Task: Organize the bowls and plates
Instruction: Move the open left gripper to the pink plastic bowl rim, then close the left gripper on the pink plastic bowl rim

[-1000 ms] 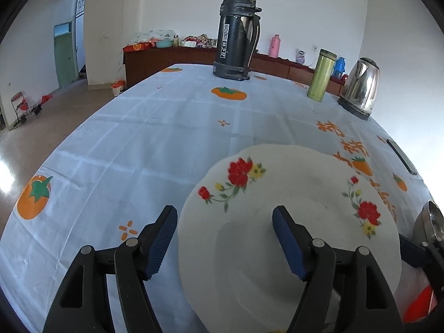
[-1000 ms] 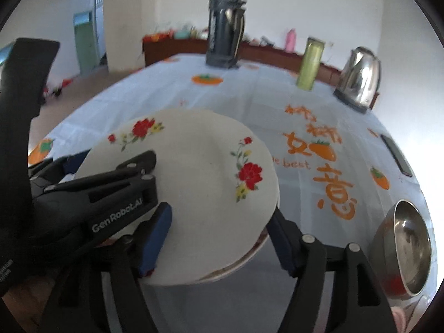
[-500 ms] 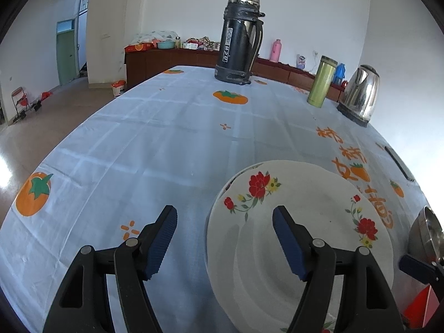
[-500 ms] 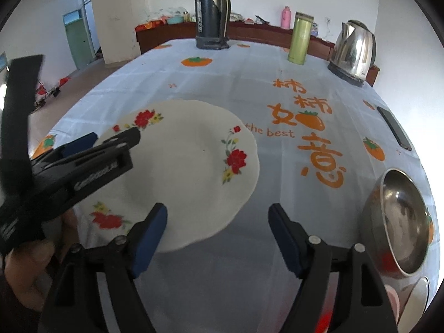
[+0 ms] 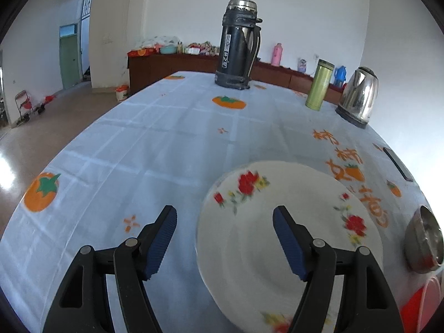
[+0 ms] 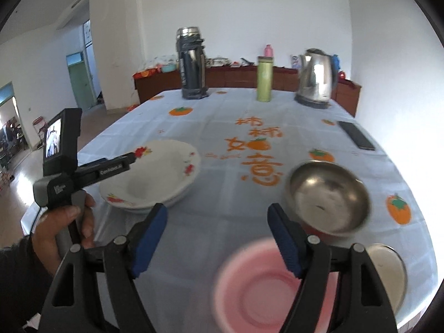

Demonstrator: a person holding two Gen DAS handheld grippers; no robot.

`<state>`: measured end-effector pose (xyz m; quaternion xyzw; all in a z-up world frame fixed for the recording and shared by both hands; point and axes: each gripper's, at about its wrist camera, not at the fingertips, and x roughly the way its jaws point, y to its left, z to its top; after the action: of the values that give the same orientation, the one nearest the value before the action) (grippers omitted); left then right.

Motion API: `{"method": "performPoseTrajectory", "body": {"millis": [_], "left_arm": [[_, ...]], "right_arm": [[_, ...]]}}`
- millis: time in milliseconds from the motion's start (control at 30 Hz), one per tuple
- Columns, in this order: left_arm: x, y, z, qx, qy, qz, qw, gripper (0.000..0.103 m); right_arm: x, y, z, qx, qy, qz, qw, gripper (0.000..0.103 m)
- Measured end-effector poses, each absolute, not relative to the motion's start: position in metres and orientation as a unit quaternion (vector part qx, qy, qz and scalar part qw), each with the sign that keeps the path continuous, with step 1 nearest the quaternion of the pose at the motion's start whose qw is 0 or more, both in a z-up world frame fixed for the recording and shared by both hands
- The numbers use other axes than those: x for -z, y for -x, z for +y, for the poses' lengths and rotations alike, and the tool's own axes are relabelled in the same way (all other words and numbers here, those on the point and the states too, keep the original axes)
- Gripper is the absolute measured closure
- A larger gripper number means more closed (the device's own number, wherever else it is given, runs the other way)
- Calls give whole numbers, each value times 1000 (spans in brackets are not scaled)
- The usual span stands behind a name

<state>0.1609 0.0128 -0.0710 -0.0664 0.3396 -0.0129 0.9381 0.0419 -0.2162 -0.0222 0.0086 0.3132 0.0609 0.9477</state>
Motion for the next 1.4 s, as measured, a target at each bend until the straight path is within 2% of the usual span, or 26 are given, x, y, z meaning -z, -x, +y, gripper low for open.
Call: {"method": "performPoseTrajectory", "body": {"millis": [100,233,367,700,1200,1400], "left_arm": [[55,-138,2,39,79,334,938,29],[35,-107,-28,75,53,336,937,29],[26,-80,-59,137,36,340,930,29],[35,-42,-126,236,-15,374,897,29],[56,-36,-142,264,-16,404,876,30],[60,-36,-146,268,-24,408,872,43]], "right_arm": [[29,-28,-241,-35,-12,323,946,43],[35,-11,-270,-4,-23,336,942,51],[40,-1,-291,16,-26,346,938,63],[50,9,-306,22,-32,358,933,72],[59,11,-305,14,-30,365,930,74],[58,11,-302,14,-23,364,931,77]]}}
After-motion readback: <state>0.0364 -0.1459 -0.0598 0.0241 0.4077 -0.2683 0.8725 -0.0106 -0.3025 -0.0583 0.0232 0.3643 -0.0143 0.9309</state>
